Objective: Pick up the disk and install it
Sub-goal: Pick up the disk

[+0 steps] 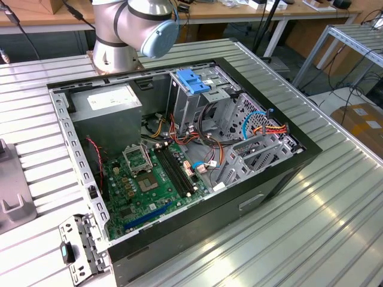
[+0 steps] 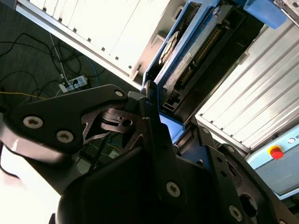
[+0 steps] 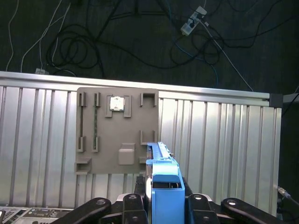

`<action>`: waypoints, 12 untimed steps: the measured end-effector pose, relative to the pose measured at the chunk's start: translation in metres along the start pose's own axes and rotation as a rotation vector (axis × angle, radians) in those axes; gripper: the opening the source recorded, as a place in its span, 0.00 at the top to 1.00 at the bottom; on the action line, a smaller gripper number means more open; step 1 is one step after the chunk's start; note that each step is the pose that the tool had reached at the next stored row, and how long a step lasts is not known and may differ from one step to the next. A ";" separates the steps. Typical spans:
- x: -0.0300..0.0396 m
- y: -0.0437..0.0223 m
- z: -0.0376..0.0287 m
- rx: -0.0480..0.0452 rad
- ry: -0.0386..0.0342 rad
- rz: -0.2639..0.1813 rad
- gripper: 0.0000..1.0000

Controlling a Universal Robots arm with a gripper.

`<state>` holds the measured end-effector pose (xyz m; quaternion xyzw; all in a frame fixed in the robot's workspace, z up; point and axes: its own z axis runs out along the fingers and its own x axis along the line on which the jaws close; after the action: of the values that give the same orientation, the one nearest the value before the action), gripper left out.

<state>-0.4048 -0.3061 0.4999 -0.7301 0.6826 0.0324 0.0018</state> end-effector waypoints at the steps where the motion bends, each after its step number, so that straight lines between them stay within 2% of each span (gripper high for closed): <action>1: 0.0000 -0.0006 0.0000 0.0000 0.0000 0.000 0.63; 12: 0.0004 -0.0060 -0.0003 0.0000 0.0000 0.000 0.63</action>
<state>-0.3988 -0.3061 0.4999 -0.7301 0.6826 0.0324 0.0018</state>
